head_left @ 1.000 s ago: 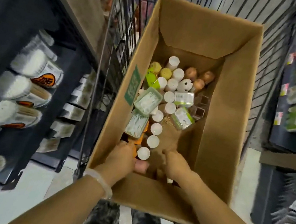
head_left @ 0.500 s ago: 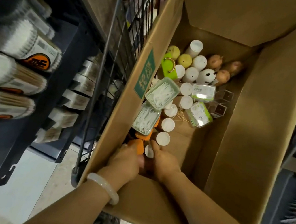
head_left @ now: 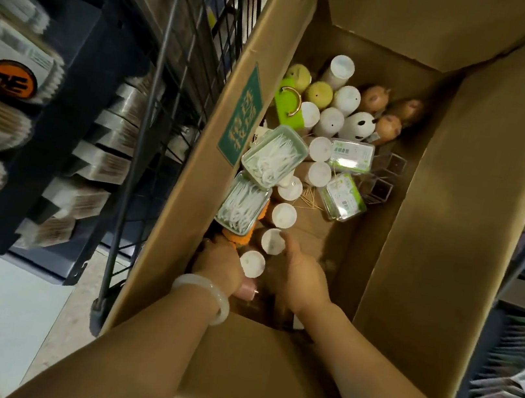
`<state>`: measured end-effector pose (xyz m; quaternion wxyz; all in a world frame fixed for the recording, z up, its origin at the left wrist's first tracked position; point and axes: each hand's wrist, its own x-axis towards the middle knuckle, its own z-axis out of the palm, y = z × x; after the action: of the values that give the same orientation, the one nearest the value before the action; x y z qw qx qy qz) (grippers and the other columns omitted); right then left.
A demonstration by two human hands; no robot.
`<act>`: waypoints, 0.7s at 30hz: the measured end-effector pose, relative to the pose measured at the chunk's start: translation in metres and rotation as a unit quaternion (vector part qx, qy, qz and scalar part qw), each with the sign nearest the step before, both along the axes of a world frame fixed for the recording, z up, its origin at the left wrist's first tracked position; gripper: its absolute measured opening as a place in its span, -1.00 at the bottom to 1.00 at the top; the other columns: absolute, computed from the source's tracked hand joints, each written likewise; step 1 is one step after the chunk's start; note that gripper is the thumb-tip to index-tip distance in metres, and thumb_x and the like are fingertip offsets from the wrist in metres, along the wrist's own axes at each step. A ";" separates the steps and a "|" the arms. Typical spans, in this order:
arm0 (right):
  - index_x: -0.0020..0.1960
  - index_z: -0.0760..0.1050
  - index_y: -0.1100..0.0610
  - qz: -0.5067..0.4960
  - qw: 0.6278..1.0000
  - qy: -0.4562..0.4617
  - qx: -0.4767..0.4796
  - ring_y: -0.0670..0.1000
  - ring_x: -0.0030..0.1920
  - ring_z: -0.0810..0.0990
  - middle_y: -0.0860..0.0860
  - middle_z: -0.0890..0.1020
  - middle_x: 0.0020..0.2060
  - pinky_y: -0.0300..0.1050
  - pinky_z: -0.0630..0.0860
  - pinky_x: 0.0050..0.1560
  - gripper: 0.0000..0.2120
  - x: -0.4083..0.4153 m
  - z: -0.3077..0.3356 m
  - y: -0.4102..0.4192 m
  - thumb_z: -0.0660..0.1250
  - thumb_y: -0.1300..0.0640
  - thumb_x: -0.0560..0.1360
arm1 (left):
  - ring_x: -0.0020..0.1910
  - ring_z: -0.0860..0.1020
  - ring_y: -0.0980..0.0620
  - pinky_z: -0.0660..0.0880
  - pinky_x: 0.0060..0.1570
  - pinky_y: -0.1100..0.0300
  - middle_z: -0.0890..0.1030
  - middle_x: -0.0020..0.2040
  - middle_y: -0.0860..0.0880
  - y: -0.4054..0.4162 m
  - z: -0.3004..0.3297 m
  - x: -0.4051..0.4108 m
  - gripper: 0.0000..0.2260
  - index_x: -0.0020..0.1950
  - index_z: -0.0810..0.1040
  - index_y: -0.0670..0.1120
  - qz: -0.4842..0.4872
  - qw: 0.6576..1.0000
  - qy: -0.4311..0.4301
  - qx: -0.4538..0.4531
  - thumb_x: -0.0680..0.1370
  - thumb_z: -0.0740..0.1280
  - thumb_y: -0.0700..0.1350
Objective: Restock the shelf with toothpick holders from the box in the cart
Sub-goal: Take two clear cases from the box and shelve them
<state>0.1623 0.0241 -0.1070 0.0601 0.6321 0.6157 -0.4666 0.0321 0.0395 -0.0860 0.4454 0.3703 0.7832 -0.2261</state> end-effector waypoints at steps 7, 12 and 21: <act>0.49 0.11 0.11 -0.218 0.957 0.115 0.155 0.12 0.33 0.37 0.11 0.30 0.36 0.11 0.40 0.27 -0.22 -0.012 0.004 0.054 0.47 0.14 0.41 | 0.21 0.46 -0.09 0.46 -0.01 0.15 0.43 0.29 -0.12 0.006 0.003 0.012 -0.22 0.42 0.23 -0.18 0.392 0.910 -0.069 0.117 0.34 0.51 0.05; 0.53 -0.03 0.09 -0.132 0.960 0.177 0.174 0.09 0.44 0.13 0.11 0.18 0.39 0.06 0.21 0.40 0.06 -0.012 0.017 0.098 0.57 -0.02 0.27 | 0.14 0.52 -0.17 0.55 0.02 -0.05 0.51 0.19 -0.13 0.017 0.003 0.024 -0.15 0.36 0.28 -0.15 0.567 0.810 -0.075 0.130 0.21 0.56 0.13; 0.53 0.02 0.08 -0.148 0.956 0.109 0.228 0.13 0.36 0.22 0.15 0.27 0.32 0.00 0.21 0.33 0.00 -0.002 0.032 0.090 0.50 -0.02 0.25 | 0.12 0.54 -0.14 0.48 0.18 -0.08 0.57 0.12 -0.10 0.010 0.018 0.027 -0.60 0.15 0.52 -0.15 0.576 0.795 -0.136 0.132 0.45 0.37 0.10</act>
<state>0.1604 0.1142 -0.0755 -0.2230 0.6580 0.6086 -0.3834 0.0594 0.0497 -0.0683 0.5417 -0.0673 0.8056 0.2305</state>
